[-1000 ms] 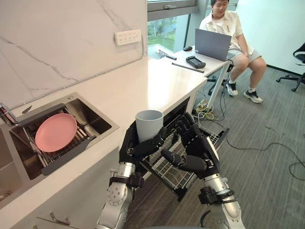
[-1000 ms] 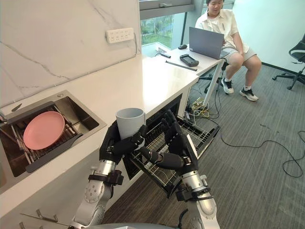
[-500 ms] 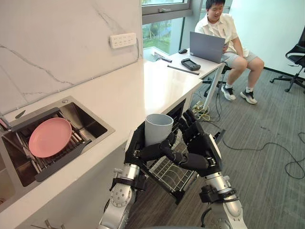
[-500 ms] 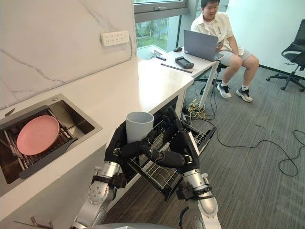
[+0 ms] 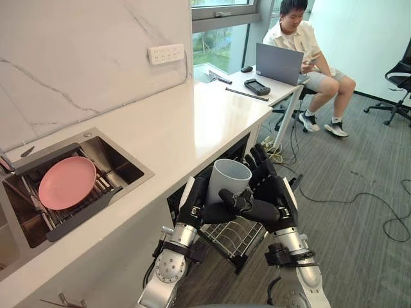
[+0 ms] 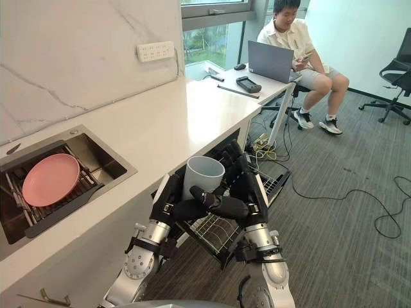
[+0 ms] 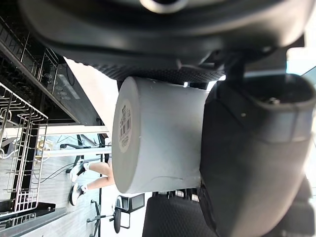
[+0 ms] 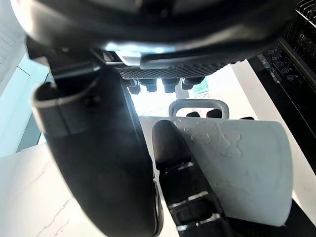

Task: Walk over to the sink, pick up the cup, carry it to the dishwasher, place the cup inside the dishwasher, then close the dishwasher door

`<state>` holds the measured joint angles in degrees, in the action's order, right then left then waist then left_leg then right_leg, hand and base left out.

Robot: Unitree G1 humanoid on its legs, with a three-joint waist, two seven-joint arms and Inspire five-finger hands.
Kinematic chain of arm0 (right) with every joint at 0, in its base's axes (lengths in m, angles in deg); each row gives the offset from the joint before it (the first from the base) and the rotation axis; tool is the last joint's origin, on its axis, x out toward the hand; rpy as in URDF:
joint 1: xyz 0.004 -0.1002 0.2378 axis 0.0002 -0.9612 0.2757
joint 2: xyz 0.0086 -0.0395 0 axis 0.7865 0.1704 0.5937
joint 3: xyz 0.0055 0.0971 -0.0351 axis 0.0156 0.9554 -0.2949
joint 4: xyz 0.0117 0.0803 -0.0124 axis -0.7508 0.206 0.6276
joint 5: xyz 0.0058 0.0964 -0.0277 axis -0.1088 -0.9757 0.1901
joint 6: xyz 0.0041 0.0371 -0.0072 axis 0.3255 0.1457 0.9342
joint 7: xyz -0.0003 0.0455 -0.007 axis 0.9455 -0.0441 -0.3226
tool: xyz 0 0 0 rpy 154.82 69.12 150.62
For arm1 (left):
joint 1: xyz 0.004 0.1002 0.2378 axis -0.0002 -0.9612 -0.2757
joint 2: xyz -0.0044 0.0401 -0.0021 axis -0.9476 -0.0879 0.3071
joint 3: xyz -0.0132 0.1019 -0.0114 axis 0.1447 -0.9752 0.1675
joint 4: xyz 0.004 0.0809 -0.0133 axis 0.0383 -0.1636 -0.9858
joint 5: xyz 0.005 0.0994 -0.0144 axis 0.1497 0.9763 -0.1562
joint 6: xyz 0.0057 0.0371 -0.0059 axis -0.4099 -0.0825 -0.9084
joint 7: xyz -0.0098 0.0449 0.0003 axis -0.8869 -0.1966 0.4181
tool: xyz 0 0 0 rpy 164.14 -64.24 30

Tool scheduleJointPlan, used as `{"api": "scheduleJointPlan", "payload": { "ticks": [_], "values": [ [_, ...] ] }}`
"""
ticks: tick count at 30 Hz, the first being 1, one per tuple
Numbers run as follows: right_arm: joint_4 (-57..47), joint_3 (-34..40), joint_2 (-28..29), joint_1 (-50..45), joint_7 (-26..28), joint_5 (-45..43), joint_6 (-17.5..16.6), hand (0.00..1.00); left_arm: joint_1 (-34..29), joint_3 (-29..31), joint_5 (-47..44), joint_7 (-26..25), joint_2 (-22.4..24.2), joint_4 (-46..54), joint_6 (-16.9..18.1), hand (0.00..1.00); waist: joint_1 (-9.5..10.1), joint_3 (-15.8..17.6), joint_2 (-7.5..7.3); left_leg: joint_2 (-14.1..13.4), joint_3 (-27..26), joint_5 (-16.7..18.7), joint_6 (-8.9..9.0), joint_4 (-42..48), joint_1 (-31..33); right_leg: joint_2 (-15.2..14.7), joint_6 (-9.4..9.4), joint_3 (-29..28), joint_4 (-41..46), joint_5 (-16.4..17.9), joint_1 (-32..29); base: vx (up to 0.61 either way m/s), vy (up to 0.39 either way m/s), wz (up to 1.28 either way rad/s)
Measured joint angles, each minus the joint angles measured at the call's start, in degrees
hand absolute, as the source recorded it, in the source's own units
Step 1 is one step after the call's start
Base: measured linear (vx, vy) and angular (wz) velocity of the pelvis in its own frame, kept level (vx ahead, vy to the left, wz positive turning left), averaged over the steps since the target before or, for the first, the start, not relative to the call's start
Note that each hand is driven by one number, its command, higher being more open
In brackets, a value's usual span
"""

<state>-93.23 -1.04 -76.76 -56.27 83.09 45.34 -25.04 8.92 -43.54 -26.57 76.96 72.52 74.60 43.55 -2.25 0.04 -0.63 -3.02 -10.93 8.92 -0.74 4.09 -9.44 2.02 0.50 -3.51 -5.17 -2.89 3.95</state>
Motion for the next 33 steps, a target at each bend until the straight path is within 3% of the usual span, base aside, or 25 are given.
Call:
{"api": "scheduleJointPlan", "payload": {
  "ticks": [8, 9, 30, 31, 33],
  "values": [
    [0.1, -0.8, 0.1, 0.2, -1.9, 0.0, 1.1, 1.00, 0.0, -0.6, 0.0, 0.0, 0.0, 0.0, 0.0, 0.00, 0.08, 0.4, -0.75, 0.0, 0.3, 0.0, 0.00, 0.0, 0.1, -0.1, -0.01, 0.3, 0.0, 0.0, 0.0, 0.00, 0.000, 0.01],
    [0.3, -1.1, 0.1, 0.2, -2.2, 0.0, 1.1, 0.00, 0.0, -0.6, 0.0, 0.0, 0.0, 0.0, 0.0, 0.00, 0.08, 0.5, -0.89, -0.1, 0.4, 0.0, 0.00, 0.0, 0.2, -0.1, -0.01, 0.5, 0.0, 0.0, 0.0, -0.02, -0.003, 0.04],
    [0.7, -1.1, -3.5, 2.4, -2.0, -1.3, 1.0, 0.00, -0.1, -1.0, 2.3, -0.1, -1.8, 1.1, 1.2, 0.00, 0.06, 0.5, -1.15, 0.0, 0.7, 0.0, 0.02, 0.0, 0.3, -0.3, -0.72, 0.8, 0.0, -0.5, 0.0, 0.00, 0.000, 0.00],
    [0.4, -1.1, -3.6, 2.4, -2.0, -1.3, 1.0, 0.00, -0.1, -1.0, 2.3, -0.1, -1.9, 1.4, 1.2, 1.00, 0.04, 0.5, -1.15, 0.0, 0.7, 0.0, 0.02, 0.0, 0.4, -0.2, -0.77, 0.8, 0.0, -0.5, 0.0, 0.00, 0.000, 0.00],
    [-0.3, -1.1, -3.6, 2.4, -2.0, -1.3, 0.9, 0.00, -0.2, -1.0, 2.3, -0.1, -1.9, 2.3, 1.2, 1.00, 0.04, 0.6, -1.19, 0.0, 0.7, 0.0, 0.04, 0.0, 0.4, -0.2, -0.78, 0.8, 0.0, -0.6, 0.0, 0.00, 0.000, 0.00]
  ]
}}
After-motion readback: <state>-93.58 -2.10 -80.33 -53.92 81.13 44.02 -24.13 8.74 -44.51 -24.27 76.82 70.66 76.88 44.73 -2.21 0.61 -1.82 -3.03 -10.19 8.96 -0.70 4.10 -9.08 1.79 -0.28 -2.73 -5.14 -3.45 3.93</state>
